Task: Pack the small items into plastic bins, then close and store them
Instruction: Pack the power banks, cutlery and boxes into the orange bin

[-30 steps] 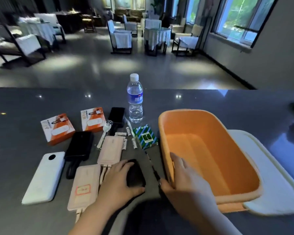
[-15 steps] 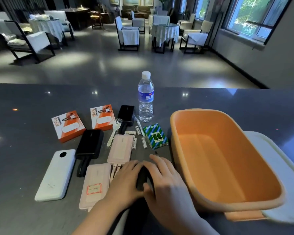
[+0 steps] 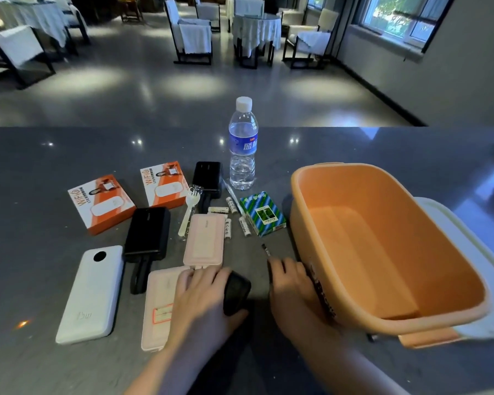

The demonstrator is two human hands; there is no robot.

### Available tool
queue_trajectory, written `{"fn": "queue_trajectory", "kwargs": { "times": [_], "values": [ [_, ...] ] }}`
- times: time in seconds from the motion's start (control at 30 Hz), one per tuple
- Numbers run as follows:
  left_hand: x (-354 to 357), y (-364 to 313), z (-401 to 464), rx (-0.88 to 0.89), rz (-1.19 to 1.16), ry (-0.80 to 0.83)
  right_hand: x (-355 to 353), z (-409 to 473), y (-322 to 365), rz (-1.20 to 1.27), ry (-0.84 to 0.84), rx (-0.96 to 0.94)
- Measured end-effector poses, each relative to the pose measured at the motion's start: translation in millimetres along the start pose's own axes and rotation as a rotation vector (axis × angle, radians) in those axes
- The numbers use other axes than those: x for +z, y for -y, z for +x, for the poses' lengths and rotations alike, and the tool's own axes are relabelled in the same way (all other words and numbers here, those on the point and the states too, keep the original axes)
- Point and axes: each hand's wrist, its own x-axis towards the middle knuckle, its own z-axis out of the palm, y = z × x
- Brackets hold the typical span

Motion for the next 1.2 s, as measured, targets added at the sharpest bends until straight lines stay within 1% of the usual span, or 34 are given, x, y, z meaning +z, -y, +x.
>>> {"fn": "queue_trajectory", "kwargs": {
  "times": [0.03,0.13,0.2,0.27,0.3,0.37,0.43,0.5,0.53,0.63,0.7,0.73,0.77,0.83,0.93,1.03,1.13,1.2],
  "values": [
    [1,-1,0,-0.005,0.007,0.009,0,1,1,-0.002,0.004,0.005],
    [4,-6,0,-0.009,0.014,0.063,-3,5,5,0.05,0.082,0.032],
    [5,-7,-2,-0.008,-0.006,0.083,-7,6,9,0.105,0.089,0.057],
    [5,-7,-2,-0.015,-0.086,0.082,-15,3,13,0.222,0.028,0.062],
    [4,-7,-1,-0.016,-0.14,0.071,-20,0,15,0.319,-0.009,0.052],
    [1,-5,4,-0.021,-0.249,0.034,-36,-7,20,0.486,-0.091,-0.034],
    [-5,-6,14,-0.046,-0.374,-0.033,-55,-12,23,0.487,-0.178,-0.158],
    [-19,-12,27,-0.104,-0.482,-0.106,-77,-14,19,0.479,-0.267,-0.213],
    [-27,-17,35,-0.109,-0.509,-0.136,-88,-13,13,0.474,-0.302,-0.215],
    [-47,-39,59,-0.037,-0.545,-0.176,-121,-8,-28,0.438,-0.445,-0.172],
    [-54,-57,74,0.007,-0.538,-0.181,-134,0,-68,0.361,-0.512,-0.072],
    [-55,-66,80,0.022,-0.54,-0.187,-138,7,-89,0.314,-0.486,0.017],
    [-55,-76,86,0.031,-0.553,-0.188,-138,15,-108,0.265,-0.418,0.116],
    [-53,-94,94,0.053,-0.593,-0.178,-135,32,-139,0.166,-0.234,0.248],
    [-50,-114,105,0.119,-0.604,-0.155,-124,60,-160,0.078,-0.05,0.281],
    [-51,-125,114,0.167,-0.592,-0.162,-106,85,-160,0.038,0.054,0.279],
    [-52,-127,119,0.164,-0.609,-0.165,-88,102,-155,-0.01,0.167,0.275],
    [-52,-125,120,0.162,-0.601,-0.168,-81,111,-157,-0.046,0.211,0.281]
  ]
}}
